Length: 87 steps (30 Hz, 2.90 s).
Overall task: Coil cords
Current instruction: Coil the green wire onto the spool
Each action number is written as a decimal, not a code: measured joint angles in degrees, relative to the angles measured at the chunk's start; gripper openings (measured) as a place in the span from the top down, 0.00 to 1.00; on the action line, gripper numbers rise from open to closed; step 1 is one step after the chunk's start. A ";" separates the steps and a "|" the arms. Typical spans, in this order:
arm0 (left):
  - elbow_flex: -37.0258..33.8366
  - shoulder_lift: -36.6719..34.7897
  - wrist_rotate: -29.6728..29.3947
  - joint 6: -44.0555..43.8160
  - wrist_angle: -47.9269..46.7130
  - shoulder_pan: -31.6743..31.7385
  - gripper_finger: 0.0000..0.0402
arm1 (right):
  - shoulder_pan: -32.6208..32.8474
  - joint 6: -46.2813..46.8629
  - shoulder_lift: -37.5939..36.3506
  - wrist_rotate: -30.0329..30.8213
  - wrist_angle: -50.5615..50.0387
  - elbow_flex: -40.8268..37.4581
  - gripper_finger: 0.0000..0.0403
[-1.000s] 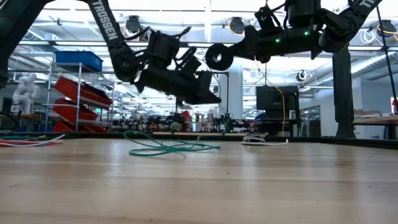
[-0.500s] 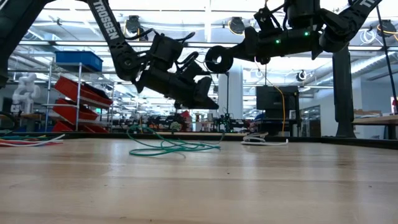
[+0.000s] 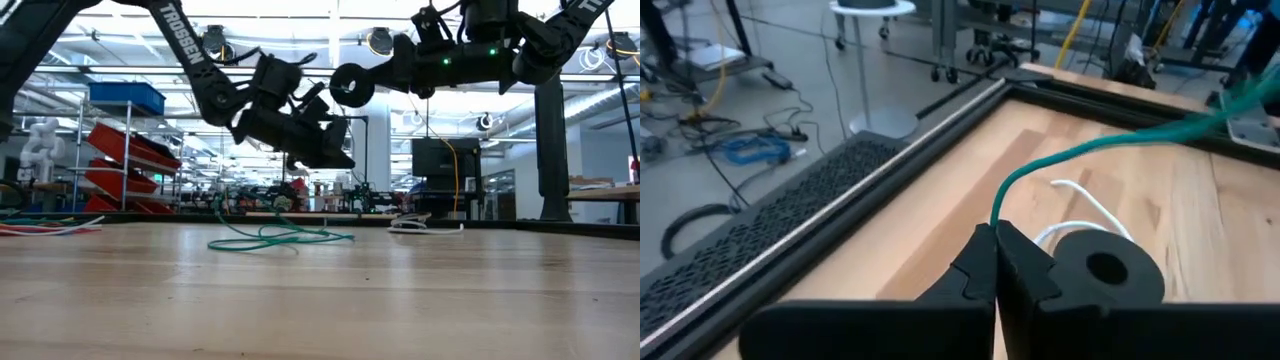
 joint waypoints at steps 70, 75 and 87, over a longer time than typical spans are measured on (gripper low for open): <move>5.36 -0.68 5.76 -4.55 -4.75 -3.20 1.00 | 1.77 -5.71 0.00 13.83 -4.42 -0.02 1.00; 5.36 -0.68 5.51 -4.20 -3.24 -4.67 1.00 | 0.75 -4.96 0.00 13.96 -5.39 -0.02 1.00; 5.36 -1.82 3.43 -3.21 -5.44 -6.51 1.00 | -0.07 -4.72 0.17 13.95 -11.77 -0.02 1.00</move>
